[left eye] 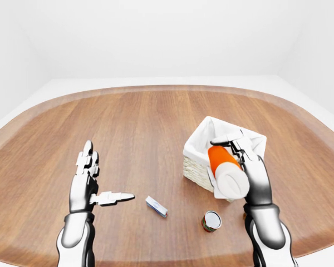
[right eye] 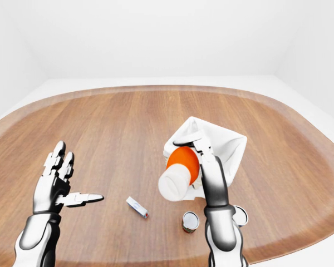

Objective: Pick up the ketchup, and put it in the basket.

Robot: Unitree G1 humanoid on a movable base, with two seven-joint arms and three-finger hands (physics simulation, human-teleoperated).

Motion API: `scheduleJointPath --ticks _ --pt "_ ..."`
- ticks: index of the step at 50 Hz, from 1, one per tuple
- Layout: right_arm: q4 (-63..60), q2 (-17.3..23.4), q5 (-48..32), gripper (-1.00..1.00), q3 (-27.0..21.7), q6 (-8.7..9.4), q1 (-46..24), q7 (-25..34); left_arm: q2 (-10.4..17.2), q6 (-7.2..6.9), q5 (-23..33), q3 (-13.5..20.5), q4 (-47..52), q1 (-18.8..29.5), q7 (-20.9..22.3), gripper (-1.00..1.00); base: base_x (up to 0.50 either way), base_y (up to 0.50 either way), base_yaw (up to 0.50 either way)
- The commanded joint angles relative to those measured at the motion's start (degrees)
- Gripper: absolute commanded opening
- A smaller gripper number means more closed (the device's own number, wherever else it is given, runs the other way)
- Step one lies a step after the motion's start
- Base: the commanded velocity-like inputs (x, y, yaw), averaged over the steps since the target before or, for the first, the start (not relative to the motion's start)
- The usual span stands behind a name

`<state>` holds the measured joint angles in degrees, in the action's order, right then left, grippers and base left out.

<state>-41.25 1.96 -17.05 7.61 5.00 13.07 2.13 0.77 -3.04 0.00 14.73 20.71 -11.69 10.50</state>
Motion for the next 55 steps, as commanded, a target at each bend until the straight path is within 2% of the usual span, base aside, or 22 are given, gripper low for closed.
scheduleJointPath --ticks 1,11,22,40,55 --pt "-1.18 -0.07 -5.27 -1.0 -3.36 0.0 -4.36 2.05 0.04 -0.24 -0.17 0.19 0.22 -0.04 0.26 1.0 0.0 0.0 0.0" --pt "-1.46 0.43 -12.59 -1.0 -7.21 0.0 -9.83 7.96 -0.01 -0.56 -0.38 0.39 0.53 -0.03 0.47 1.0 0.0 0.0 0.0" --pt "6.04 2.36 -20.35 -1.0 -9.68 0.0 -17.97 12.31 -0.11 -0.56 -0.4 0.32 0.74 -0.22 0.67 1.0 0.0 0.0 0.0" --pt "24.59 6.31 -22.46 -1.0 -12.91 0.0 -26.43 9.9 0.16 0.21 -0.13 -0.04 -0.96 0.4 0.18 1.0 0.0 0.0 0.0" --pt "36.81 9.06 -24.76 -1.0 -13.25 0.0 -32.14 7.22 0.14 -0.14 -0.24 0.12 -0.43 0.24 0.24 1.0 0.0 0.0 0.0"
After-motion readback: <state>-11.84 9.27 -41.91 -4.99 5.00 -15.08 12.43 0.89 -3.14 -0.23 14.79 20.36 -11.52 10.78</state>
